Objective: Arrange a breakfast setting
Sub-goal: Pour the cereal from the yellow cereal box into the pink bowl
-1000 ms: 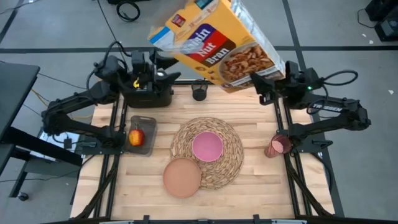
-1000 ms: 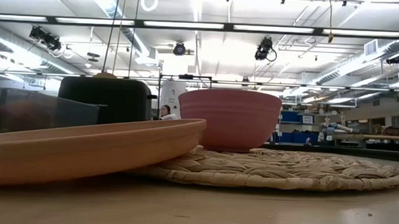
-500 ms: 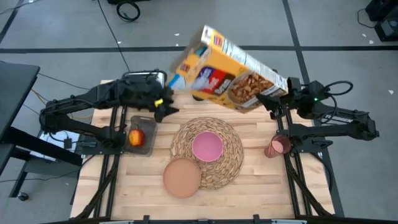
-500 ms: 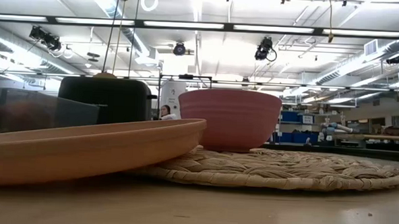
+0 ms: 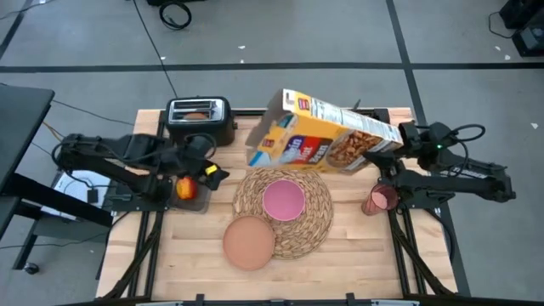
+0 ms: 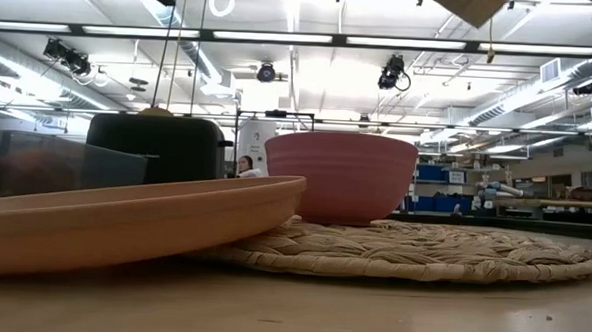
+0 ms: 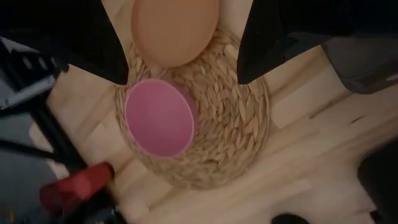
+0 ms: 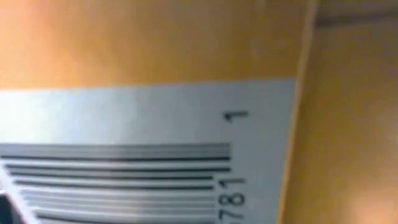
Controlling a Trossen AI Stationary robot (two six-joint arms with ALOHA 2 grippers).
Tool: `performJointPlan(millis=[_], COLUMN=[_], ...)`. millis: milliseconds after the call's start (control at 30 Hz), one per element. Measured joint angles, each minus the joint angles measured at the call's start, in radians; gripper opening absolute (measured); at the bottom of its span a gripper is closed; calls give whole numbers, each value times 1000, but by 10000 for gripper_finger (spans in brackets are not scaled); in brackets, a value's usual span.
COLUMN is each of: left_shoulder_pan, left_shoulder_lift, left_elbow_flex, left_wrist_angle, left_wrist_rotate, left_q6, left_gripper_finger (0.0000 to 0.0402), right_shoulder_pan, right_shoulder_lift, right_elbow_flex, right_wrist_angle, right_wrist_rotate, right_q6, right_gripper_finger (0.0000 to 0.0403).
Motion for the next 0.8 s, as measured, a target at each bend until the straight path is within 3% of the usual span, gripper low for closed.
performJointPlan(millis=[233, 467, 800], left_shoulder_pan=[-104, -112, -105], left_shoulder_lift=[28, 88, 149], left_elbow_flex=[1, 1, 1], left_wrist_angle=[4, 35, 92], left_wrist_rotate=[-181, -204, -227], left_q6=[-109, -115, -111], left_gripper_finger=[306, 306, 306], right_shoulder_pan=[-5, -5, -5], right_shoulder_lift=[-162, -308, -350], right_elbow_flex=[3, 36, 219], right_wrist_angle=[-164, -413, -751], right_wrist_rotate=[-13, -19, -11], right_q6=[58, 124, 89], right_gripper_finger=[257, 257, 257])
